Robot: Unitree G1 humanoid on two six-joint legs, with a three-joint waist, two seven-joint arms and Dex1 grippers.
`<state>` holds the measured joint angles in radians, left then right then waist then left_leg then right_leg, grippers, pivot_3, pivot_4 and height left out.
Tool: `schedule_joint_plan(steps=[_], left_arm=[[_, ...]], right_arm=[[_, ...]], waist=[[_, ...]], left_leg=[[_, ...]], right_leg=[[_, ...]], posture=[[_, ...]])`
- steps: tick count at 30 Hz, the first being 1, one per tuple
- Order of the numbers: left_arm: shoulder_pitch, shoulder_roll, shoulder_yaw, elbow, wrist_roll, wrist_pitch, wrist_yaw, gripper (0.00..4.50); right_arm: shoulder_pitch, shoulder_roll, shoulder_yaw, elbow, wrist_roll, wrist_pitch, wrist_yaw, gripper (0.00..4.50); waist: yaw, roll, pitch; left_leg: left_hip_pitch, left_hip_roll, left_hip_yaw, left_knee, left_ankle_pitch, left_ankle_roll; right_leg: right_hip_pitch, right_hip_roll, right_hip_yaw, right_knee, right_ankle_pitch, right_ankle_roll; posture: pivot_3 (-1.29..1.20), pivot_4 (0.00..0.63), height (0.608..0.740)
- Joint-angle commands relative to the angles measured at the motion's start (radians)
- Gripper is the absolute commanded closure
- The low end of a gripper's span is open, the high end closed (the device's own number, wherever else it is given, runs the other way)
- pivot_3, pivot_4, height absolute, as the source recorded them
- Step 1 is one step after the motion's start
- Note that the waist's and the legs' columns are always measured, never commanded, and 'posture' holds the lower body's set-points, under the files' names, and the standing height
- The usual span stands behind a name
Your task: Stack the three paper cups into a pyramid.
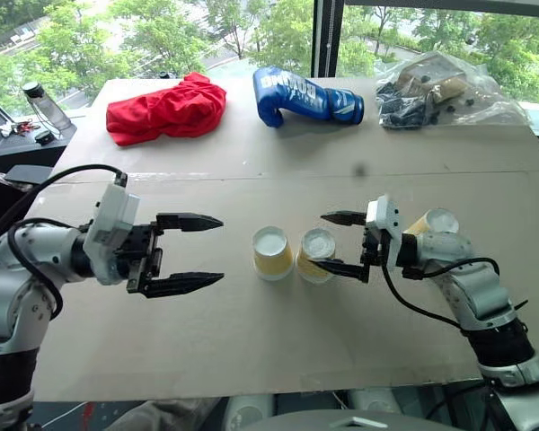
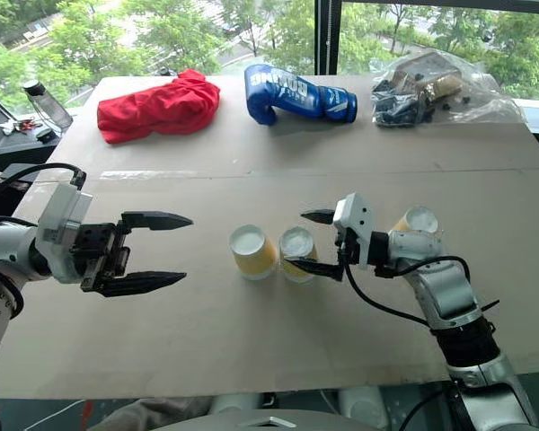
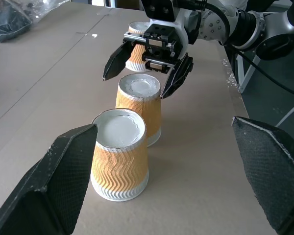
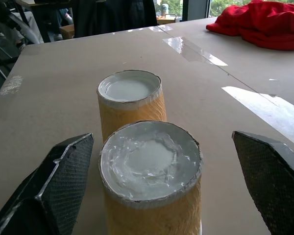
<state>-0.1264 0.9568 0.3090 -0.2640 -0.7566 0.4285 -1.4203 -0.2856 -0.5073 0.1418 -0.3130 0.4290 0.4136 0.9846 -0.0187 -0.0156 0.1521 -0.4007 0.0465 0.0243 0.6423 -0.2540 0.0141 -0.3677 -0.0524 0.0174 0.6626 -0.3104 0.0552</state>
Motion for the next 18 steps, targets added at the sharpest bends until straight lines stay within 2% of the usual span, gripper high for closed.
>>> schedule_joint_plan(steps=[1,4,7,11,14,18], left_arm=[[-0.062,0.03,-0.032,0.012,0.002,0.01,-0.031,0.0],[-0.157,0.017,-0.085,0.002,-0.015,0.042,-0.019,0.0],[-0.32,-0.067,-0.175,0.005,-0.025,0.075,0.032,0.0],[-0.415,-0.112,-0.233,0.027,-0.019,0.118,0.039,0.0],[-0.474,-0.128,-0.268,0.058,-0.014,0.143,0.022,0.0],[-0.529,-0.136,-0.3,0.092,0.01,0.149,0.003,0.0]], right_arm=[[0.075,-0.099,-0.081,-0.163,0.066,0.059,0.015,0.03],[0.146,-0.147,-0.169,-0.239,0.1,0.079,-0.027,0.03],[0.253,-0.137,-0.374,-0.26,0.128,0.077,-0.137,0.03],[0.337,-0.137,-0.53,-0.244,0.132,0.087,-0.219,0.03],[0.374,-0.122,-0.591,-0.215,0.109,0.06,-0.273,0.03],[0.402,-0.091,-0.596,-0.133,0.048,0.005,-0.323,0.03]], waist=[[0.011,0.0,0.0],[0.009,-0.001,0.0],[0.023,-0.001,0.0],[0.026,-0.001,0.0],[0.021,-0.001,0.0],[0.012,-0.001,0.0]], left_leg=[[0.0,0.0,0.0,0.0,0.0,0.0],[-0.001,0.0,-0.001,0.001,0.0,0.0],[-0.001,-0.001,-0.003,0.004,0.0,0.0],[-0.001,-0.002,-0.001,0.007,0.0,0.0],[-0.001,-0.001,-0.002,0.007,0.0,0.0],[0.0,0.0,-0.002,0.007,0.0,0.0]], right_leg=[[0.0,0.0,0.0,0.0,0.0,0.0],[0.0,0.0,0.0,0.0,0.0,0.0],[0.002,0.001,-0.002,0.001,0.0,0.0],[0.004,0.001,0.001,0.001,0.0,0.0],[0.003,0.002,0.001,0.001,0.0,0.0],[0.003,0.004,0.0,0.002,0.0,0.0]], posture=[[0.0,0.15,0.74],[0.0,0.15,0.74],[0.0,0.15,0.74],[0.0,0.15,0.74],[0.0,0.15,0.74],[0.0,0.15,0.74]])
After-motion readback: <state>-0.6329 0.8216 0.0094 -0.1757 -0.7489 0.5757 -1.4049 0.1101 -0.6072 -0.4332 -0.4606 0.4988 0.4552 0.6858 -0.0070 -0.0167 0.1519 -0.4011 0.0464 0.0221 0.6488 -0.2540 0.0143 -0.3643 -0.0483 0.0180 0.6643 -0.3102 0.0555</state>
